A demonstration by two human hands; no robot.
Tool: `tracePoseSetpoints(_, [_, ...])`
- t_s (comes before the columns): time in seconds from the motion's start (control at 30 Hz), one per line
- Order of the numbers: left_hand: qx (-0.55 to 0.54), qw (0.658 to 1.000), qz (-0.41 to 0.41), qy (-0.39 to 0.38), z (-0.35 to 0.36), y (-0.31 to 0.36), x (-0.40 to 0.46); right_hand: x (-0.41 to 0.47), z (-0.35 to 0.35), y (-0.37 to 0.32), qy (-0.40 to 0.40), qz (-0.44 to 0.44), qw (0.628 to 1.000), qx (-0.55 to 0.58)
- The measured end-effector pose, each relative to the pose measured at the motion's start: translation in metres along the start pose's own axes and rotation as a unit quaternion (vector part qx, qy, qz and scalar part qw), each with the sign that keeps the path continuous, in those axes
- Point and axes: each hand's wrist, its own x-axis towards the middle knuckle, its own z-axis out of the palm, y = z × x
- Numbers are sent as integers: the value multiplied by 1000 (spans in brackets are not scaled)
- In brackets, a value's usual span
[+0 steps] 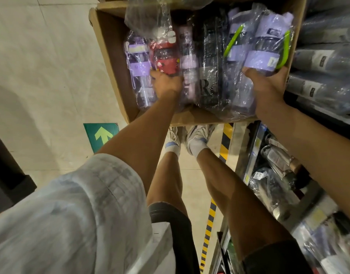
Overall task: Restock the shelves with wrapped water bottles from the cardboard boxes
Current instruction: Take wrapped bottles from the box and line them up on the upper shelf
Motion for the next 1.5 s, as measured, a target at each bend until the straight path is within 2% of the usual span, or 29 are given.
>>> tracePoseSetpoints(0.07, [-15, 1000, 12, -24, -8, 7, -12, -3, -5, -3, -16, 16, 1000, 12])
tracePoseSetpoints(0.3, [41, 993, 43, -107, -69, 27, -72, -53, -30, -25, -83, 25, 993, 78])
tracePoseSetpoints(0.43, [52, 980, 67, -178, -119, 37, -140, -107, -57, -52, -86, 34, 990, 102])
tracePoseSetpoints(0.53, [42, 974, 96, -200, -156, 47, -210, -157, -85, -75, -94, 36, 983, 151])
tracePoseSetpoints(0.63, [32, 961, 140, -237, -193, 64, -291, -226, -123, -105, -128, 0, 976, 175])
tracePoseSetpoints(0.73, [20, 945, 200, -258, -232, 83, -369, -289, -165, -127, -126, -49, 972, 192])
tracePoseSetpoints(0.93, [-20, 922, 295, -252, -312, 127, -506, -413, -249, -183, -126, -155, 956, 215])
tracePoseSetpoints(1.2, [17, 834, 433, -341, -375, 154, -633, -560, -332, -213, -66, -267, 912, 303])
tracePoseSetpoints(1.33, [47, 782, 486, -386, -393, 146, -687, -624, -362, -195, 17, -293, 885, 361])
tracePoseSetpoints(1.5, [94, 706, 500, -493, -402, 111, -751, -709, -402, -143, 92, -323, 858, 388])
